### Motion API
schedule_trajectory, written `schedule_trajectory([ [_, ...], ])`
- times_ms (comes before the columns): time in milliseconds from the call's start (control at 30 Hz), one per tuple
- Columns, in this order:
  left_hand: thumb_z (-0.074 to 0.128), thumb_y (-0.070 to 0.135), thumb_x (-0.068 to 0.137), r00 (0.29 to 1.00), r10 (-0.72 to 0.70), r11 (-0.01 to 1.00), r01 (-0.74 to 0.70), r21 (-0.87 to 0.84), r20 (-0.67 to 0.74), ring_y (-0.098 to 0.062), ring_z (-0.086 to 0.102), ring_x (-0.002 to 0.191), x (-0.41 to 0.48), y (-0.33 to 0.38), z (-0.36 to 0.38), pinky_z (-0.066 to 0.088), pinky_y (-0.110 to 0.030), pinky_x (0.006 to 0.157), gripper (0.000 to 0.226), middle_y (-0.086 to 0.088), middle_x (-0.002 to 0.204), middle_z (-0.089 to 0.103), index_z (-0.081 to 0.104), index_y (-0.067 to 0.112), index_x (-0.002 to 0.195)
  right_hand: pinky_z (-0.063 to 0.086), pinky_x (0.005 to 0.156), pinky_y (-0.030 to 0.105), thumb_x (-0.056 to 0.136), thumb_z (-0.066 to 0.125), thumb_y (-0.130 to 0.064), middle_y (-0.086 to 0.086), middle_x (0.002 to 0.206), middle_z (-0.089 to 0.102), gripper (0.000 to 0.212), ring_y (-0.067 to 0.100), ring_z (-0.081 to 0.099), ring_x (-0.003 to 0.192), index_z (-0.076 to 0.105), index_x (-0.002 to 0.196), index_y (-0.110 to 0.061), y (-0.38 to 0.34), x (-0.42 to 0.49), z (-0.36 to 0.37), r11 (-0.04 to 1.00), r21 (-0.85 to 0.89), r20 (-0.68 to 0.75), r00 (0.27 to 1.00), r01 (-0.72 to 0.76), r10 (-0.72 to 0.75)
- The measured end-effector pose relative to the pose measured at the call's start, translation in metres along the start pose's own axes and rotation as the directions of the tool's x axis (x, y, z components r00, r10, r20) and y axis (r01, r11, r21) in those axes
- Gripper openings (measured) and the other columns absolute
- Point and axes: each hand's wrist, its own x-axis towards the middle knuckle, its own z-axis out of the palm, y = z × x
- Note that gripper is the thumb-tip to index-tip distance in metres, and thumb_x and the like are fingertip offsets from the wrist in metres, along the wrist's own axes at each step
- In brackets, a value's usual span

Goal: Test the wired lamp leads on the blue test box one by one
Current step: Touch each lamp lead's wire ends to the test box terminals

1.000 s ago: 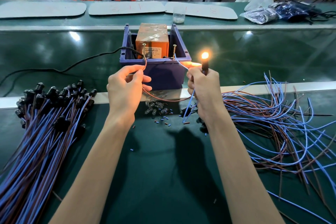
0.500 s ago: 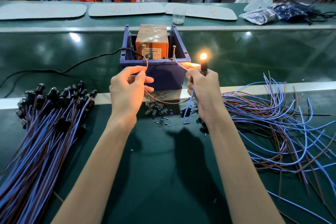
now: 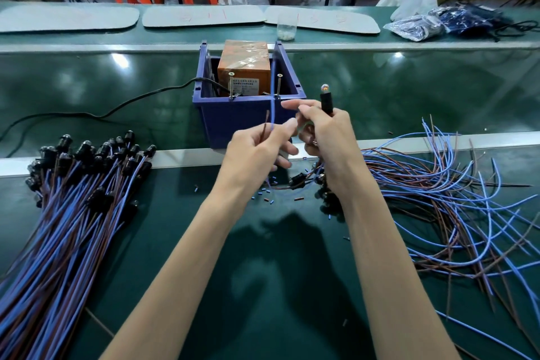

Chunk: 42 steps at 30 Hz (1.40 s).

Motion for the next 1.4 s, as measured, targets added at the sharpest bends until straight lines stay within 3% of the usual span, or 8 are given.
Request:
schedule_trajectory([
  [267, 0.044, 0.036, 0.101, 0.996, 0.082, 0.996, -0.08, 0.049, -0.045, 0.006, 0.05, 0.061, 0.002, 0.001, -0.002, 0.038, -0.007, 0.068, 0.039, 0.011, 0.074, 0.056, 0.073, 0.03, 0.075, 0.029, 0.081, 0.029, 0.096, 0.02, -0.065, -0.011, 0.078, 0.052, 0.066, 0.008, 0.048, 0.078, 0.068, 0.068, -0.029, -0.01, 0.001, -0.019, 0.915, -0.391, -0.273, 0.962, -0.097, -0.015],
  [400, 0.032, 0.046, 0.102, 0.995, 0.005, 0.965, -0.033, 0.262, 0.104, 0.024, 0.049, 0.074, 0.002, 0.0, -0.006, 0.034, 0.0, 0.071, 0.049, 0.021, 0.085, 0.058, 0.073, 0.033, 0.079, 0.036, 0.055, 0.021, 0.098, 0.023, -0.062, -0.005, 0.048, 0.048, 0.076, 0.009, 0.044, 0.046, 0.063, 0.051, -0.016, -0.017, 0.007, -0.041, 0.955, -0.262, -0.359, 0.933, -0.137, 0.036],
  [533, 0.039, 0.049, 0.098, 0.935, -0.089, 0.927, -0.048, 0.372, 0.343, 0.003, 0.056, 0.082, -0.001, -0.005, -0.005, 0.046, -0.028, 0.085, 0.032, 0.004, 0.106, 0.06, 0.069, 0.038, 0.091, 0.028, 0.037, 0.012, 0.101, 0.041, -0.037, -0.006, 0.038, 0.052, 0.046, 0.004, 0.043, 0.033, 0.061, 0.065, -0.015, -0.026, 0.007, -0.056, 0.993, -0.088, -0.403, 0.915, -0.072, 0.031],
  [767, 0.065, 0.05, 0.084, 0.734, -0.22, 0.818, -0.221, 0.532, 0.643, 0.008, 0.051, 0.113, -0.011, -0.01, -0.002, 0.041, -0.019, 0.1, 0.068, 0.022, 0.131, 0.051, 0.034, 0.039, 0.144, 0.052, 0.077, 0.026, 0.09, 0.049, -0.012, -0.006, 0.102, 0.068, 0.028, 0.006, 0.063, 0.095, 0.062, 0.115, -0.018, -0.031, 0.004, -0.067, 0.973, -0.197, -0.542, 0.813, 0.124, -0.213],
  [867, 0.061, 0.052, 0.086, 0.687, -0.259, 0.774, -0.273, 0.571, 0.679, 0.004, 0.05, 0.116, -0.012, -0.008, -0.002, 0.041, -0.026, 0.104, 0.07, 0.019, 0.132, 0.05, 0.031, 0.036, 0.147, 0.034, 0.112, 0.027, 0.09, 0.045, -0.006, 0.0, 0.143, 0.049, 0.057, 0.012, 0.046, 0.132, 0.036, 0.146, -0.008, -0.029, 0.002, -0.07, 0.874, -0.47, -0.518, 0.764, 0.12, -0.384],
  [1000, 0.055, 0.055, 0.089, 0.676, -0.308, 0.722, -0.293, 0.627, 0.67, -0.001, 0.054, 0.114, -0.012, -0.006, -0.002, 0.042, -0.031, 0.104, 0.065, 0.016, 0.131, 0.052, 0.033, 0.034, 0.146, 0.023, 0.117, 0.025, 0.089, 0.037, 0.0, 0.012, 0.156, 0.027, 0.063, 0.021, 0.024, 0.146, 0.022, 0.151, -0.003, -0.03, -0.003, -0.067, 0.673, -0.735, -0.429, 0.716, 0.077, -0.551],
  [1200, 0.05, 0.057, 0.09, 0.674, -0.342, 0.673, -0.311, 0.671, 0.655, -0.003, 0.054, 0.113, -0.012, -0.003, -0.003, 0.041, -0.032, 0.105, 0.061, 0.018, 0.129, 0.054, 0.034, 0.034, 0.145, 0.045, 0.077, 0.039, 0.092, 0.054, -0.023, 0.025, 0.092, 0.065, 0.026, 0.041, 0.06, 0.096, 0.069, 0.095, -0.002, -0.021, -0.006, -0.084, 0.458, -0.877, -0.302, 0.907, -0.144, -0.293],
  [1400, 0.047, 0.06, 0.089, 0.71, -0.345, 0.649, -0.292, 0.703, 0.614, -0.001, 0.055, 0.109, -0.009, 0.003, -0.019, 0.042, -0.027, 0.1, 0.061, 0.022, 0.126, 0.055, 0.035, 0.036, 0.144, 0.053, 0.092, 0.039, 0.086, 0.064, -0.009, 0.008, 0.071, 0.071, 0.014, 0.021, 0.071, 0.084, 0.07, 0.074, -0.015, -0.002, 0.002, -0.095, 0.694, -0.685, -0.343, 0.939, -0.223, -0.036],
])
